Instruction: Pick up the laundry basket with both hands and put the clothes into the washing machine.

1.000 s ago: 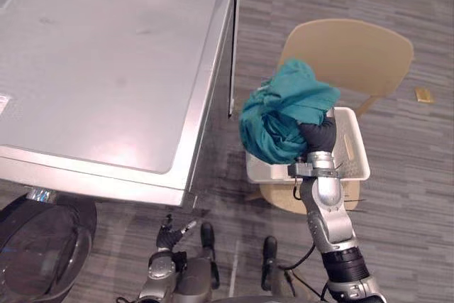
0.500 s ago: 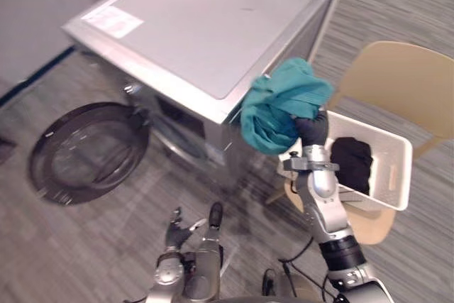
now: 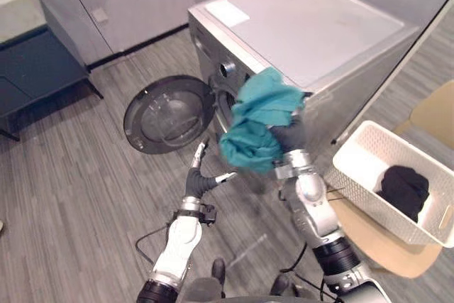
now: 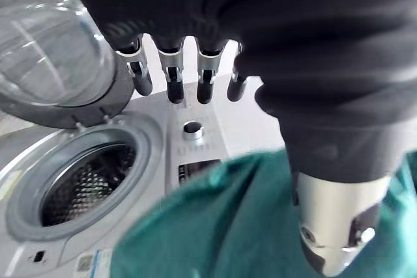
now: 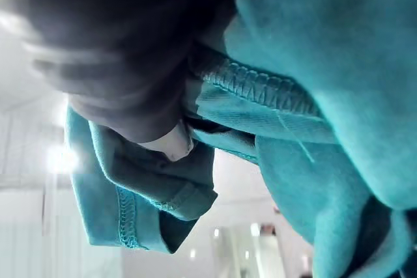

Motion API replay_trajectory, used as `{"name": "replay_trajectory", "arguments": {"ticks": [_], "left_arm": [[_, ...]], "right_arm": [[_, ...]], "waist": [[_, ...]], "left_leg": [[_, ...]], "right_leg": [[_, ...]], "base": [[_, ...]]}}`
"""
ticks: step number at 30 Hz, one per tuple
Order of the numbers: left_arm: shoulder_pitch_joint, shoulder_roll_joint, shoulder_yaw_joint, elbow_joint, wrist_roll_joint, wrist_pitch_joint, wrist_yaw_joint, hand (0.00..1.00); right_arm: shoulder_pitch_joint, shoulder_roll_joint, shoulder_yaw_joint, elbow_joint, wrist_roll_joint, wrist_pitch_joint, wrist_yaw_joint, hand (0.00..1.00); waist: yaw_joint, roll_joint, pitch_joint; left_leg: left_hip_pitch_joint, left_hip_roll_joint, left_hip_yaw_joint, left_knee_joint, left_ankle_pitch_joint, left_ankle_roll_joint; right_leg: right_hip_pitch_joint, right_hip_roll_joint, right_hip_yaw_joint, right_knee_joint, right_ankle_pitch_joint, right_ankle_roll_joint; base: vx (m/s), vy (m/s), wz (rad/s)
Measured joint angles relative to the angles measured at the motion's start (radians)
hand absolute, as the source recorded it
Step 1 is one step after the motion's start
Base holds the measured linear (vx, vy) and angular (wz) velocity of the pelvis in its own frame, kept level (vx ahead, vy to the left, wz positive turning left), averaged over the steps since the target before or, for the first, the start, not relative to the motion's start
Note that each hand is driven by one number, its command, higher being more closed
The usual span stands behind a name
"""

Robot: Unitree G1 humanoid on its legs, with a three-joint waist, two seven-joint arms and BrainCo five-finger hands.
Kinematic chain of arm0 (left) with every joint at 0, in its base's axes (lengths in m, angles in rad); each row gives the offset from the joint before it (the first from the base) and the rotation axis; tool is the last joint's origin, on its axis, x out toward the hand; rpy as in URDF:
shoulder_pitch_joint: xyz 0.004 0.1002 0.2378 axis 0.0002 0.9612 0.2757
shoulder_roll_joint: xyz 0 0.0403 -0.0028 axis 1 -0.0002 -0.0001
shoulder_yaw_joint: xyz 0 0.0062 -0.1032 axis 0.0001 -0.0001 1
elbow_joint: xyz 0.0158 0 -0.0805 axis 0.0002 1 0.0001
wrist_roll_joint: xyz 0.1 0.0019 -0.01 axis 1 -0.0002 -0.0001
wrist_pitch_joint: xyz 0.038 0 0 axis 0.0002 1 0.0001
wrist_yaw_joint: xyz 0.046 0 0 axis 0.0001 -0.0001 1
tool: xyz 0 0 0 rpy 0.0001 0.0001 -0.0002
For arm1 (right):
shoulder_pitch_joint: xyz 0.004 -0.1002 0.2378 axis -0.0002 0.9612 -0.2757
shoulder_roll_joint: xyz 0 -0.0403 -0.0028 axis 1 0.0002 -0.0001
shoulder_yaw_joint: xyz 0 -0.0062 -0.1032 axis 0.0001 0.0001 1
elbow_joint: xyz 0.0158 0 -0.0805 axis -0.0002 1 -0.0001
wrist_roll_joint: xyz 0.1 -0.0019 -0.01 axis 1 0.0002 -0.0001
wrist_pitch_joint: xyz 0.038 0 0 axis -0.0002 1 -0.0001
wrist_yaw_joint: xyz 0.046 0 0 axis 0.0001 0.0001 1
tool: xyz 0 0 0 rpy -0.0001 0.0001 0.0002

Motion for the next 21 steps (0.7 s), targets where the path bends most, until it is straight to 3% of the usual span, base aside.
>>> {"name": "replay_trajectory", "arguments": {"ticks": [3,4,9,10,15,21], "left_arm": [[-0.069,0.016,-0.027,0.023,0.029,0.015,0.025,0.0],[-0.098,0.022,-0.027,0.039,0.043,0.024,0.04,1.0],[-0.137,0.049,-0.03,0.065,0.046,0.044,0.066,1.0],[-0.137,0.054,-0.03,0.07,0.047,0.044,0.07,1.0],[-0.137,0.06,-0.048,0.098,0.046,0.044,0.083,1.0],[-0.108,0.052,-0.036,0.098,0.042,0.044,0.079,1.0]], "right_arm": [[-0.002,0.001,0.053,0.024,0.071,0.002,0.016,1.0],[-0.002,0.0,0.068,0.031,0.114,0.002,0.027,1.0],[-0.001,-0.017,0.158,0.032,0.262,0.006,0.069,1.0],[0.003,-0.024,0.161,0.032,0.283,0.007,0.076,0.0],[0.038,-0.049,0.184,0.031,0.309,0.004,0.101,0.0],[0.065,-0.065,0.175,0.017,0.267,0.005,0.11,0.0]], "waist": [[-0.002,-0.001,-0.007],[-0.003,-0.002,-0.007],[-0.005,-0.003,-0.012],[-0.004,-0.003,-0.019],[-0.003,-0.007,-0.063],[-0.002,-0.009,-0.064]], "left_leg": [[0.006,0.0,0.0,-0.019,0.026,-0.006],[0.01,0.003,0.0,-0.033,0.04,-0.008],[0.022,0.03,0.001,-0.055,0.052,-0.02],[0.022,0.04,0.0,-0.058,0.053,-0.021],[0.021,0.057,0.004,-0.061,0.054,-0.024],[0.027,0.068,0.016,-0.064,0.053,-0.025]], "right_leg": [[0.008,0.004,0.004,-0.029,0.024,-0.004],[0.011,0.009,0.006,-0.043,0.034,-0.012],[0.01,0.044,0.024,-0.057,0.051,-0.03],[0.007,0.051,0.027,-0.057,0.051,-0.032],[-0.003,0.067,0.038,-0.05,0.051,-0.039],[-0.013,0.074,0.055,-0.033,0.047,-0.042]], "base": [[-0.07,0.009,-0.04],[-0.09,-0.025,-0.08],[-0.09,-0.044,-0.11],[-0.07,-0.06,-0.03],[-0.01,-0.042,-0.06],[0.01,-0.018,-0.07]]}}
